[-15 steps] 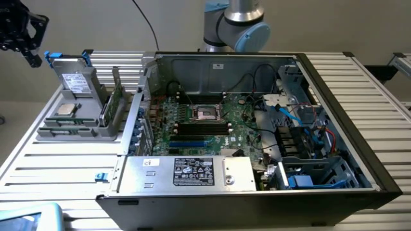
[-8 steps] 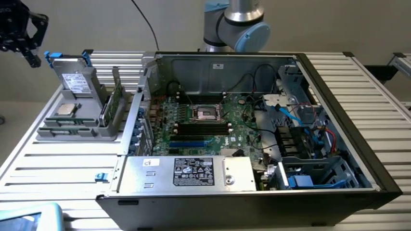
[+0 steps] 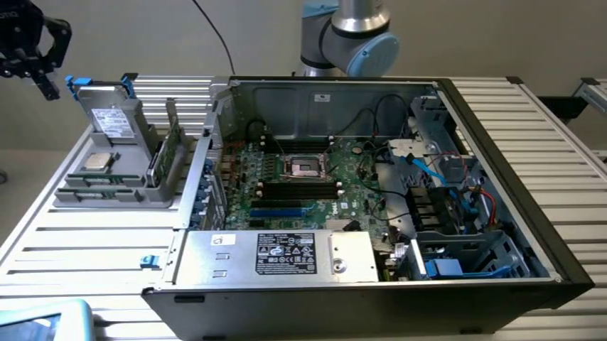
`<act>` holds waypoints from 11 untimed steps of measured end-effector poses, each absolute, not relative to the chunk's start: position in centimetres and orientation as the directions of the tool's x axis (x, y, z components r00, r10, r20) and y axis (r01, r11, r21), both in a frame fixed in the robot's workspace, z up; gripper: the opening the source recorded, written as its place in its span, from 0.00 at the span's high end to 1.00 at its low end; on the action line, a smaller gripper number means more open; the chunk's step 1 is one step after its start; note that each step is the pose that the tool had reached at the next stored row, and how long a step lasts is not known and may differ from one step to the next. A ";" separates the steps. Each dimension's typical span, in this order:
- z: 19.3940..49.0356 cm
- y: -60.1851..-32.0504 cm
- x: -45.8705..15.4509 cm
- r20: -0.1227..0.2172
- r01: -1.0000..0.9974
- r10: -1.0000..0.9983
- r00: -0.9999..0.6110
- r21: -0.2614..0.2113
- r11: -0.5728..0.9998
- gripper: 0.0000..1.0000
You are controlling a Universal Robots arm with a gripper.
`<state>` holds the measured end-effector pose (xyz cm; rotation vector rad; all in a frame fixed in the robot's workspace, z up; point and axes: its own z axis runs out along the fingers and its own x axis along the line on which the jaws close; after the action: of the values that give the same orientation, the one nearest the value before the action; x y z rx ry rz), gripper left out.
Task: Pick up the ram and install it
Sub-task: 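Pick up the ram and move it above insertion slot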
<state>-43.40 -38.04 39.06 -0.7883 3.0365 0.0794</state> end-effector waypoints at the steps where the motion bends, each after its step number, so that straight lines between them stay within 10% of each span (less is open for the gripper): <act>1: 39.0 -38.0 -43.4 -0.016 -0.502 -0.502 -0.865 0.048 0.864 0.89; 11: 39.0 -38.0 -43.4 -0.016 -0.649 -0.649 -0.760 0.048 0.759 0.89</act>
<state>-43.40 -38.04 38.97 -1.0879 2.9478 0.0798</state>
